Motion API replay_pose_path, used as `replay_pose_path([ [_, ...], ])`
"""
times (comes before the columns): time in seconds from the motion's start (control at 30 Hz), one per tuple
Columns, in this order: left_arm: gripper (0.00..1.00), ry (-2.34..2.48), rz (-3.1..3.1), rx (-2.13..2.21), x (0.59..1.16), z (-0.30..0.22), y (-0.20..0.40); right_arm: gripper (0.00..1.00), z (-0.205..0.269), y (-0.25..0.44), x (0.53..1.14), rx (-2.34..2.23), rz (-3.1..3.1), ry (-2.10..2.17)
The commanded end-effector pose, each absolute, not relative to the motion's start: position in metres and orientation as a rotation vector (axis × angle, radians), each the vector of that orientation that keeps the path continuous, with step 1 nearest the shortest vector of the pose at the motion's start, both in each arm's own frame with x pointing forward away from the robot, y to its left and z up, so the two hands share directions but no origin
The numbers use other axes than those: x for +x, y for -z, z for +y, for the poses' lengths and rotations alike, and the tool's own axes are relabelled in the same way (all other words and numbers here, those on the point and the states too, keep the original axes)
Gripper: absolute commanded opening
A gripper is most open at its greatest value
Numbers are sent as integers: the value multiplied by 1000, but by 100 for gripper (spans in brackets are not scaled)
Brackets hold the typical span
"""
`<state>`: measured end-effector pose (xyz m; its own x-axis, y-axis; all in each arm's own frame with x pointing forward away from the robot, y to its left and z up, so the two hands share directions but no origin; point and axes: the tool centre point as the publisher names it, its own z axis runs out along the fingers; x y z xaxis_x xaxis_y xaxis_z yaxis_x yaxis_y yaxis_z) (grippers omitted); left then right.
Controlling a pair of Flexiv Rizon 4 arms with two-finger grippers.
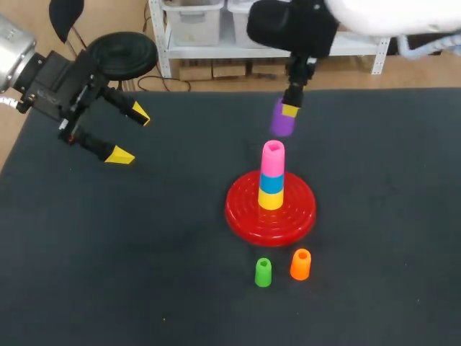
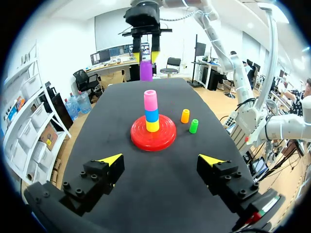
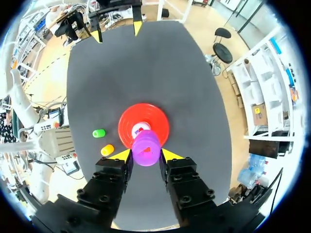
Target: Pick up and stack the cylinders on the red base in this order: pink,purple,orange,green
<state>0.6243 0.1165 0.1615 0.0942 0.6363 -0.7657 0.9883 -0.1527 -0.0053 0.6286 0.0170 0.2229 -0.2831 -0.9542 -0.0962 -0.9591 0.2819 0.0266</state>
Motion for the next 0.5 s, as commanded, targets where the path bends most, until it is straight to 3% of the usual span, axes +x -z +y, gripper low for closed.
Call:
replay_pose_path([
  [0.03, 100, 864, 1588, 1848, 624, 117, -161, 0, 26, -225, 631, -1902, 2540, -64],
  [0.5, 100, 864, 1588, 1848, 624, 117, -161, 0, 22, -217, 617, -1883, 2539, -45],
])
